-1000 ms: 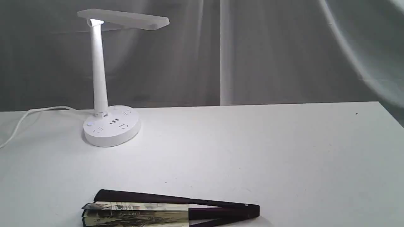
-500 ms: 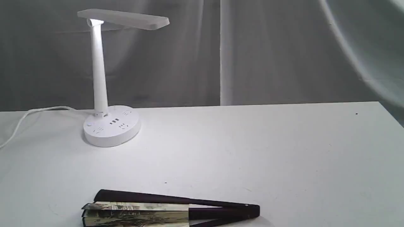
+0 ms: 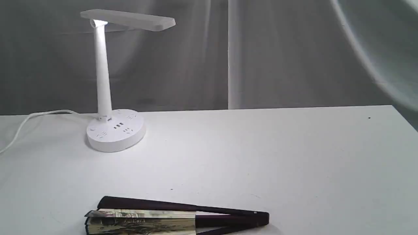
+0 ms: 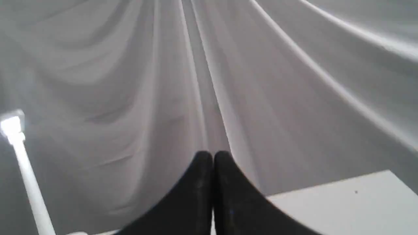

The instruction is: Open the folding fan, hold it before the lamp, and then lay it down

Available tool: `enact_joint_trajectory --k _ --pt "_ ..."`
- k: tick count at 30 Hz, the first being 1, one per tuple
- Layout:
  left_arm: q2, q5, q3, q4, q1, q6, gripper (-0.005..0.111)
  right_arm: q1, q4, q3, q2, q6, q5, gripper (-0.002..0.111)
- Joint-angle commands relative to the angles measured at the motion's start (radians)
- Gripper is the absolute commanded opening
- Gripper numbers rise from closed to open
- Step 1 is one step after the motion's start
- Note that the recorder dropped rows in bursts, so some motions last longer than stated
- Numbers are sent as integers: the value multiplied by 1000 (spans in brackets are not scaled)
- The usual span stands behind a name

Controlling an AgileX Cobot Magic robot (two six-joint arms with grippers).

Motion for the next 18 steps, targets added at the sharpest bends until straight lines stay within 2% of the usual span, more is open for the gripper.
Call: enact_joint_trajectory --k 1,7,15,18 --pt "-3 -4 4 -1 -4 -3 0 -9 4 -59 63 0 -28 0" --pt "-3 -4 4 -1 -4 -3 0 -9 -17 -131 306 -2 -117 0" --pt "-3 -4 4 -1 -4 -3 0 -5 -317 -266 727 12 -212 0" --pt "-3 -4 4 -1 -4 -1 0 32 -426 -342 892 52 -210 0"
